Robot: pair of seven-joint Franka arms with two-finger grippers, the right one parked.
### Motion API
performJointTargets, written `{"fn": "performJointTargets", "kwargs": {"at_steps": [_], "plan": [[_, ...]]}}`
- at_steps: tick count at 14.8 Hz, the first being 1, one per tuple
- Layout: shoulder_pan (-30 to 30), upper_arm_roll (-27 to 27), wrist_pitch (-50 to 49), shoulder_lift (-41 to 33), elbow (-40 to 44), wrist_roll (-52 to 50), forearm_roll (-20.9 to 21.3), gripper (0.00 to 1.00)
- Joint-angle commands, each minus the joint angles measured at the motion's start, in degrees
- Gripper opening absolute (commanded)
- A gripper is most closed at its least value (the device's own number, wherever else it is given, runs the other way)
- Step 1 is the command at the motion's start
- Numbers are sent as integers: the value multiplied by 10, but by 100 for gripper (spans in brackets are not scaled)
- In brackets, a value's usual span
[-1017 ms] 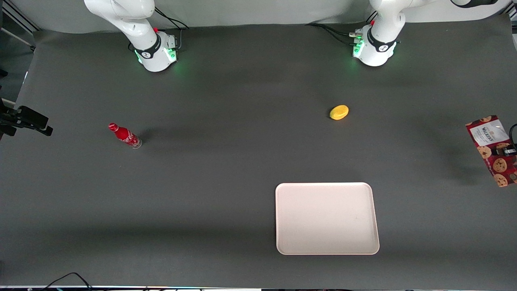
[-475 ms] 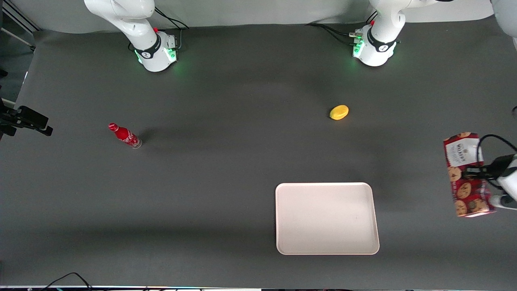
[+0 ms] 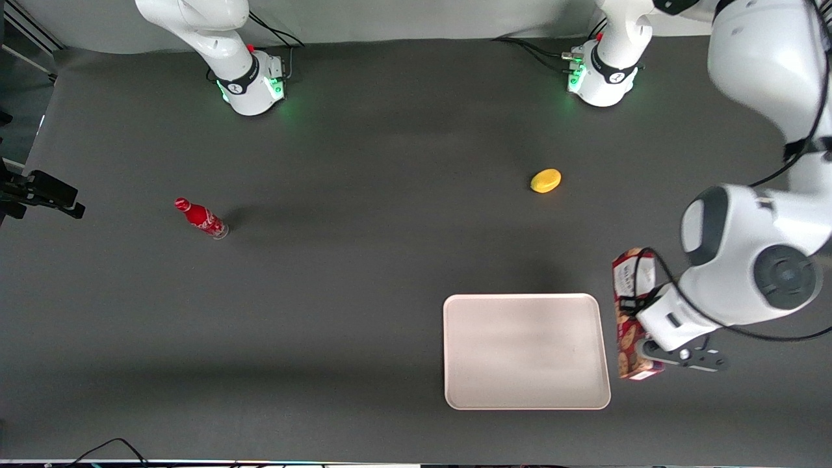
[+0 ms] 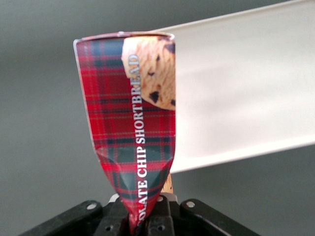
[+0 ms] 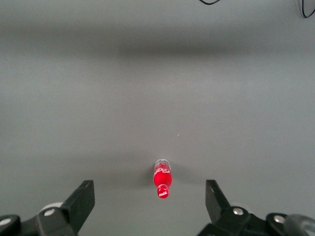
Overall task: Place red cookie box on tray
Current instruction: 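Carry the held box over the white tray with the left gripper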
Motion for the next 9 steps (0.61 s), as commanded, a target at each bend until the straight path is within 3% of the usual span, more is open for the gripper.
{"fn": "performJointTargets", "kwargs": {"at_steps": [1, 6, 9], "plan": [[4, 0, 67, 66, 20, -11, 8, 0], [-2, 0, 137, 137, 36, -50, 4, 0], [-21, 4, 130, 162, 58, -102, 4, 0]]}}
